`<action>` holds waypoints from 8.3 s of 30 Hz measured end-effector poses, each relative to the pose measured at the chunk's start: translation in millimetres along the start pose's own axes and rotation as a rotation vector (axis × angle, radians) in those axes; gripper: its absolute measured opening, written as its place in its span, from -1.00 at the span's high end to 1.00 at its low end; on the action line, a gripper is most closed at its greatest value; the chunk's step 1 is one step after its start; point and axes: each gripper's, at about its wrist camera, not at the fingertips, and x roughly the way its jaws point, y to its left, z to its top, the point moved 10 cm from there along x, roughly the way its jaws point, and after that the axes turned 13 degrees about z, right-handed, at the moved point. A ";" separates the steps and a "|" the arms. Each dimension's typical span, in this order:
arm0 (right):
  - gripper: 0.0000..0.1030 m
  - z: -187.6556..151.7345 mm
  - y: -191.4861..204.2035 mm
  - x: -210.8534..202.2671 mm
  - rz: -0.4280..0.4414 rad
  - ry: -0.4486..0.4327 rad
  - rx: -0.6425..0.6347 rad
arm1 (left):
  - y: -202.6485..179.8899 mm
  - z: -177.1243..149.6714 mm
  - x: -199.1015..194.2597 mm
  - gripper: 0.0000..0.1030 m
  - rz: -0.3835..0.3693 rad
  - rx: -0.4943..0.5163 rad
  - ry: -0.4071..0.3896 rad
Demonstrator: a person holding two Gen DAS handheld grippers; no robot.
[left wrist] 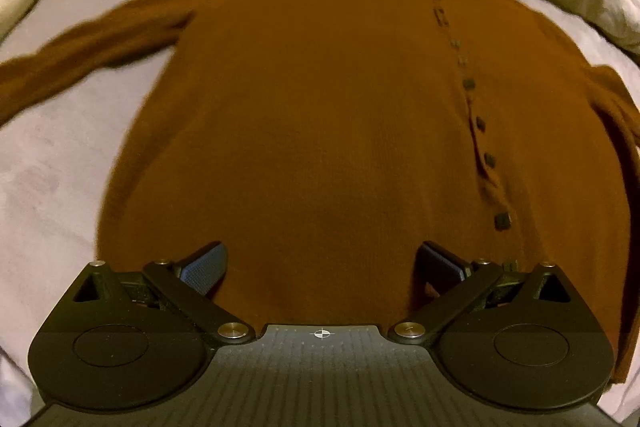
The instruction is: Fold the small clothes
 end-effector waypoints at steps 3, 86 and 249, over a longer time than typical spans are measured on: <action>0.88 -4.9 49.2 -6.8 0.043 -0.010 -0.153 | 11.2 13.5 -10.5 -1.00 0.005 -0.020 -0.059; -0.03 -218.4 262.5 1.4 0.200 0.139 -0.836 | -28.5 167.9 85.3 0.18 -0.292 -0.142 -0.059; 0.77 -298.4 465.1 45.5 0.856 0.596 -0.263 | 156.7 103.3 56.6 -0.57 0.233 -0.273 -0.251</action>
